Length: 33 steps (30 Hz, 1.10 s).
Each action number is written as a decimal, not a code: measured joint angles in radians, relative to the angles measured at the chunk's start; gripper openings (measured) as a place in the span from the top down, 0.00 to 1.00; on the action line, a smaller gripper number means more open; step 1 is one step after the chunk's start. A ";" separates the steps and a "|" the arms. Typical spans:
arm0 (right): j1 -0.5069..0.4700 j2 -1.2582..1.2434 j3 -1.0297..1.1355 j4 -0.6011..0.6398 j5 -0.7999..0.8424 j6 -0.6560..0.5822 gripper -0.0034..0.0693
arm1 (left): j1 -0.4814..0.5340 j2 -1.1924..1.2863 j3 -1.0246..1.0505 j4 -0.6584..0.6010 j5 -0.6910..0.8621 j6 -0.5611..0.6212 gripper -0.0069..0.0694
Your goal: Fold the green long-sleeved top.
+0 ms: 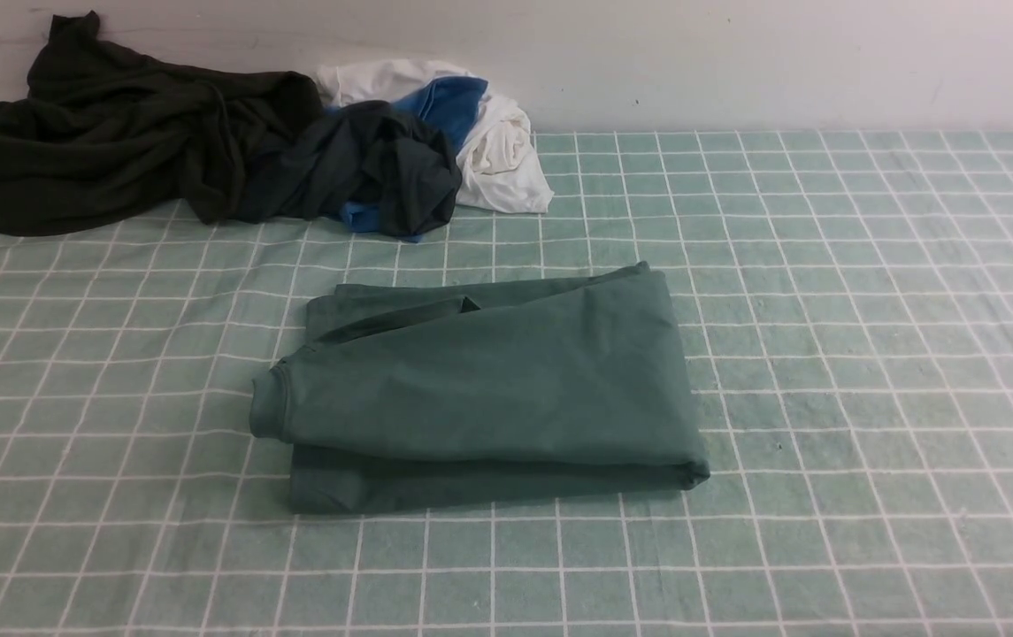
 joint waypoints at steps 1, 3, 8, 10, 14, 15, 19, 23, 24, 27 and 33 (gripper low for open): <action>0.000 0.000 0.000 0.000 0.001 0.000 0.97 | 0.022 -0.017 0.042 -0.017 -0.053 0.025 0.91; 0.000 0.000 0.000 0.000 0.001 0.000 0.97 | 0.056 -0.061 0.104 -0.038 -0.108 0.053 0.91; 0.000 0.000 0.000 0.000 0.002 0.000 0.97 | 0.155 -0.187 0.239 -0.054 -0.083 0.101 0.91; 0.000 0.000 0.000 0.000 0.002 0.000 0.97 | 0.178 -0.215 0.265 -0.054 -0.045 0.103 0.91; 0.000 0.000 0.000 0.000 0.003 -0.001 0.97 | 0.208 -0.229 0.305 -0.054 -0.009 0.104 0.91; 0.000 0.000 0.000 0.000 0.004 -0.001 0.97 | 0.209 -0.229 0.305 -0.054 -0.009 0.104 0.91; 0.000 0.000 0.000 0.000 0.004 -0.001 0.97 | 0.209 -0.229 0.305 -0.065 -0.009 0.104 0.91; 0.000 0.000 0.000 0.000 0.004 -0.001 0.97 | 0.209 -0.229 0.305 -0.066 -0.009 0.104 0.91; 0.000 0.000 0.000 0.000 0.004 -0.001 0.97 | 0.209 -0.229 0.305 -0.066 -0.009 0.104 0.91; 0.000 0.000 0.000 0.000 0.004 -0.001 0.97 | 0.209 -0.229 0.305 -0.066 -0.009 0.104 0.91; 0.000 0.000 0.000 0.000 0.004 -0.001 0.97 | 0.209 -0.229 0.305 -0.066 -0.009 0.104 0.91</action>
